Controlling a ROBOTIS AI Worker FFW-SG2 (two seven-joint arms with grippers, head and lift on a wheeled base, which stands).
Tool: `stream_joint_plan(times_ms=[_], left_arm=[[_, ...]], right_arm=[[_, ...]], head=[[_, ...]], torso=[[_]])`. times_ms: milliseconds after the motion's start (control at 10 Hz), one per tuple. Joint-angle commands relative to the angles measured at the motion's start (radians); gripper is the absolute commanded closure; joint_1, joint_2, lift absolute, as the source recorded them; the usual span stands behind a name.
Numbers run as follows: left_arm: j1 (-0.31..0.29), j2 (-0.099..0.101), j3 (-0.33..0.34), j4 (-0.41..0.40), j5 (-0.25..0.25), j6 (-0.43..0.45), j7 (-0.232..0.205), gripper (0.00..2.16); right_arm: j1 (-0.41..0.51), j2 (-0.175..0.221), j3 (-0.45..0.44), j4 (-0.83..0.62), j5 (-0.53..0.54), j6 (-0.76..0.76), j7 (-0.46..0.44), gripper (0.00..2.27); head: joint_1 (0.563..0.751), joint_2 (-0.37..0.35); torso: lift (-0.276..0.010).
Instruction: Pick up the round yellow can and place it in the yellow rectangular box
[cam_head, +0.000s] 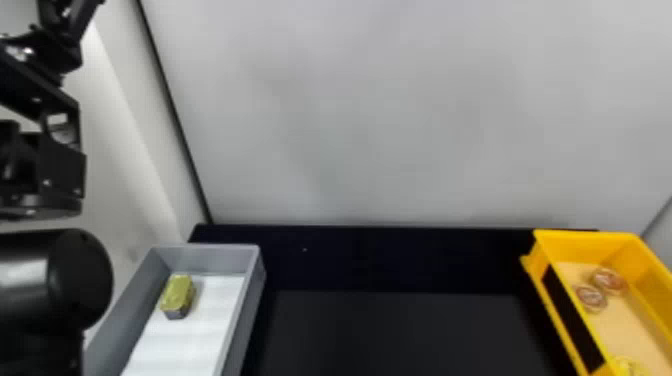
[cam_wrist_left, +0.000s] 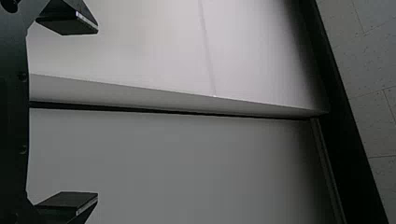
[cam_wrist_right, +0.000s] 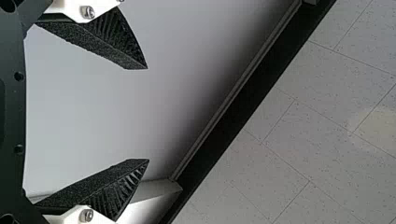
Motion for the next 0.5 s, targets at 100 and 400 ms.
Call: stream_joint_plan(times_ms=[100, 400], left_arm=[[0.003, 0.0, 0.003, -0.01, -0.005, 0.007, 0.004, 0.03], [0.003, -0.002, 0.003, -0.01, -0.005, 0.007, 0.005, 0.03]], right_arm=[[-0.004, 0.0, -0.002, 0.0, -0.006, 0.001, 0.0, 0.07], [-0.005, 0.0, -0.002, 0.0, -0.006, 0.001, -0.002, 0.07]], head=[[0.636, 0.031], [0.636, 0.031]], torso=[[-0.001], [-0.001]])
